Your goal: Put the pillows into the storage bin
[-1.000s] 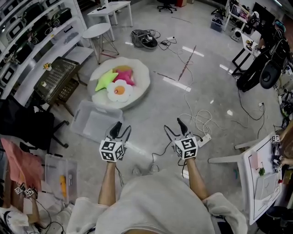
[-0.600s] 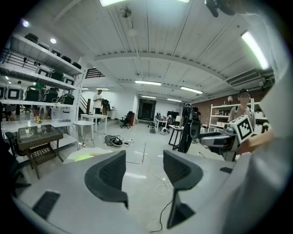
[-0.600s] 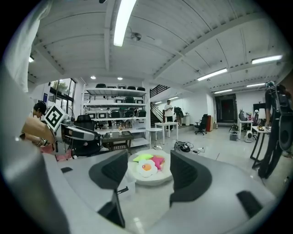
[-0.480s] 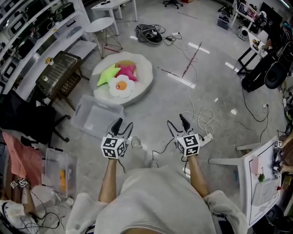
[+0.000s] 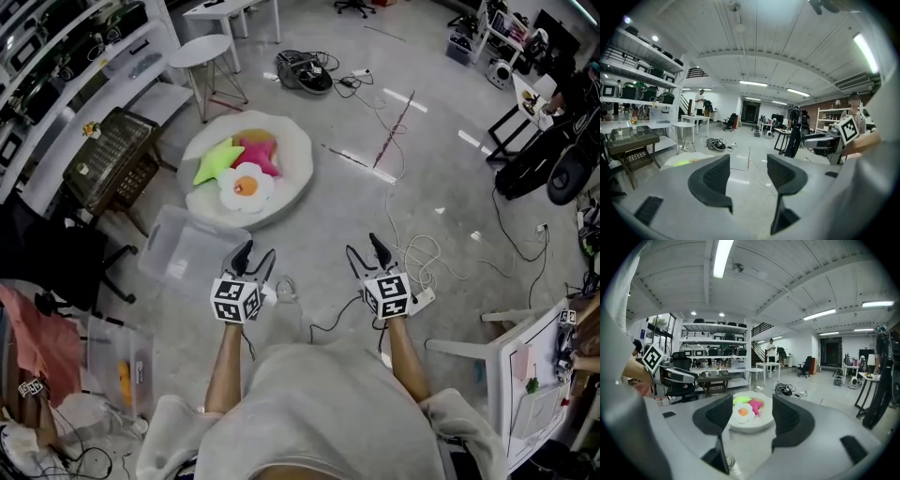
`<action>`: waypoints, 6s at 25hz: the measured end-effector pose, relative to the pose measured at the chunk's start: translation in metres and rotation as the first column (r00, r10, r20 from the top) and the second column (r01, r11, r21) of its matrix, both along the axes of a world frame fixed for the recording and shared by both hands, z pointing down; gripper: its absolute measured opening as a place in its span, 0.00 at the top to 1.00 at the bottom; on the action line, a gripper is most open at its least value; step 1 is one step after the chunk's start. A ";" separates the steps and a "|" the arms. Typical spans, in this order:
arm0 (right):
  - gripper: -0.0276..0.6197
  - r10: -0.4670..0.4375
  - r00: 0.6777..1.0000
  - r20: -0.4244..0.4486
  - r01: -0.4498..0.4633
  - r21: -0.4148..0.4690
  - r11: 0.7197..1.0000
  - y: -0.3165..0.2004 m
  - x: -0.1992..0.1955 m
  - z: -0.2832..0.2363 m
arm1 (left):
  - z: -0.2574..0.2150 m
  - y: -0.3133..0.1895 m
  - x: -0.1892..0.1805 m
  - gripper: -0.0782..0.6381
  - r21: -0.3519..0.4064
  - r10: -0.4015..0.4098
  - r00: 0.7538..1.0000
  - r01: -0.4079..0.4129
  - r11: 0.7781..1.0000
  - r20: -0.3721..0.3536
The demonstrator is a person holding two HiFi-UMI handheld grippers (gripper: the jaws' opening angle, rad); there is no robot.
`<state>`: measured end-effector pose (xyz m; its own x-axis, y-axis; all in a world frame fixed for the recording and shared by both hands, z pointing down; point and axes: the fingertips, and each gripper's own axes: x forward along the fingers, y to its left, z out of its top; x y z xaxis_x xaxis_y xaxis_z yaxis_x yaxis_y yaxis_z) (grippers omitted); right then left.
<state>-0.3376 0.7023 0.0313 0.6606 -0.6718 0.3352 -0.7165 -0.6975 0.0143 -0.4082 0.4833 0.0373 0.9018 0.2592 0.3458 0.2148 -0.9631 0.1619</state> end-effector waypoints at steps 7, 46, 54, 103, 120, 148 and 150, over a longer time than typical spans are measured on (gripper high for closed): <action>0.58 0.037 0.999 0.013 -0.037 -0.023 0.999 -0.056 0.087 0.001 | 0.002 -0.052 0.097 0.57 -0.018 0.037 0.999 -0.037 0.999 -0.006; 0.57 0.050 0.992 0.119 -0.044 -0.048 0.998 -0.193 0.376 0.054 | 0.044 -0.184 0.403 0.57 -0.022 0.077 0.992 -0.076 0.997 0.095; 0.56 -0.051 0.985 0.167 0.061 -0.051 0.997 -0.196 0.468 0.077 | 0.061 -0.176 0.478 0.57 0.000 -0.002 0.987 0.002 1.000 0.160; 0.44 -0.335 0.817 0.470 0.446 -0.145 0.883 -0.406 0.535 0.397 | 0.332 -0.350 0.512 0.57 0.030 -0.237 0.913 0.241 0.970 0.331; 0.42 -0.412 0.682 0.605 0.631 -0.200 0.750 -0.546 0.478 0.614 | 0.459 -0.459 0.416 0.57 -0.033 -0.471 0.802 0.518 0.855 0.367; 0.69 -0.399 0.631 0.666 0.724 -0.320 0.611 -0.575 0.465 0.706 | 0.494 -0.471 0.412 0.57 -0.074 -0.488 0.795 0.546 0.835 0.361; 0.69 -0.427 0.638 0.641 0.724 -0.312 0.615 -0.575 0.458 0.684 | 0.483 -0.470 0.411 0.57 -0.075 -0.496 0.793 0.552 0.830 0.354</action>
